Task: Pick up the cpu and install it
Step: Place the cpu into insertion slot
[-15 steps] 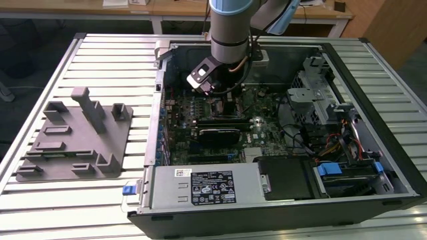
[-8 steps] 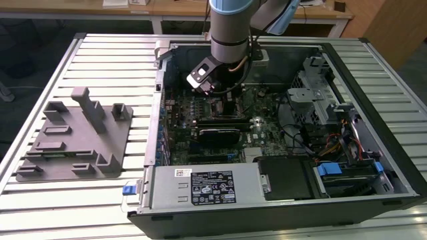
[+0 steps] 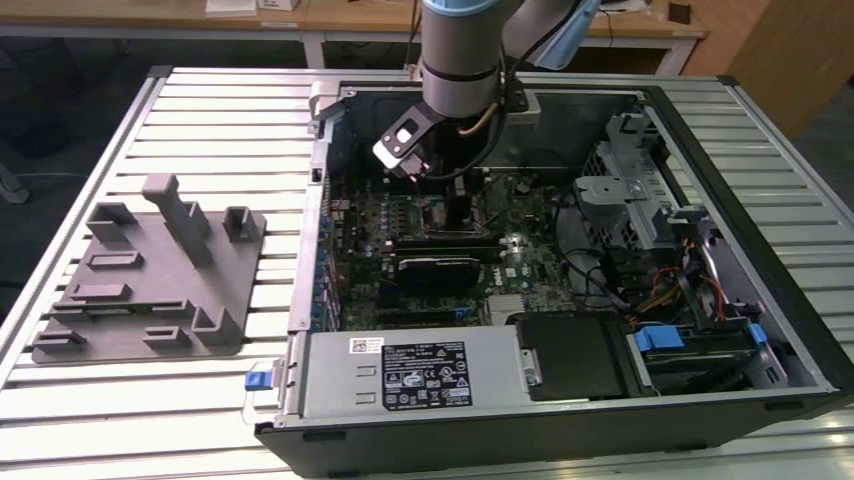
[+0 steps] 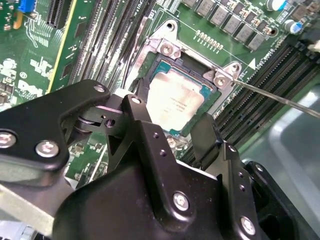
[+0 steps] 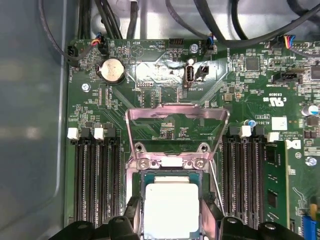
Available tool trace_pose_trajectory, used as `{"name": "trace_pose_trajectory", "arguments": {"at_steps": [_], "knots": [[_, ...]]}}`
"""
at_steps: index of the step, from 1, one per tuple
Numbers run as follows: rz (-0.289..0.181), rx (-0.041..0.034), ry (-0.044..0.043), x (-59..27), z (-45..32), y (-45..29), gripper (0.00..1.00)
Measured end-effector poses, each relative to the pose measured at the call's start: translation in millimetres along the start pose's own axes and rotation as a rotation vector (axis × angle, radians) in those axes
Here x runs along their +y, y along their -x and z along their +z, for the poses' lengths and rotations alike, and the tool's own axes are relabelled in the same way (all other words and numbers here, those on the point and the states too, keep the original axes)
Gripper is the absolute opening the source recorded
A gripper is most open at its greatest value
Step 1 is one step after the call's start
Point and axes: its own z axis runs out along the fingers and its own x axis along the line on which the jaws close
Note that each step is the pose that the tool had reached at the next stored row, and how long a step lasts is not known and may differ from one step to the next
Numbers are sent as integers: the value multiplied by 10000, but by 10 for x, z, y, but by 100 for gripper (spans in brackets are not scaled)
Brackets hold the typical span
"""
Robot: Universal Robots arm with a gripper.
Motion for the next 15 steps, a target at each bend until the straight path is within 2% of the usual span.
{"name": "trace_pose_trajectory", "arguments": {"at_steps": [2,10,13,14,15], "knots": [[0,0,0,1,-21,0,61],[0,1,0,1,-25,0,59],[0,1,0,1,-27,0,41],[0,0,0,2,-27,0,41],[0,1,0,2,-28,0,35]]}}
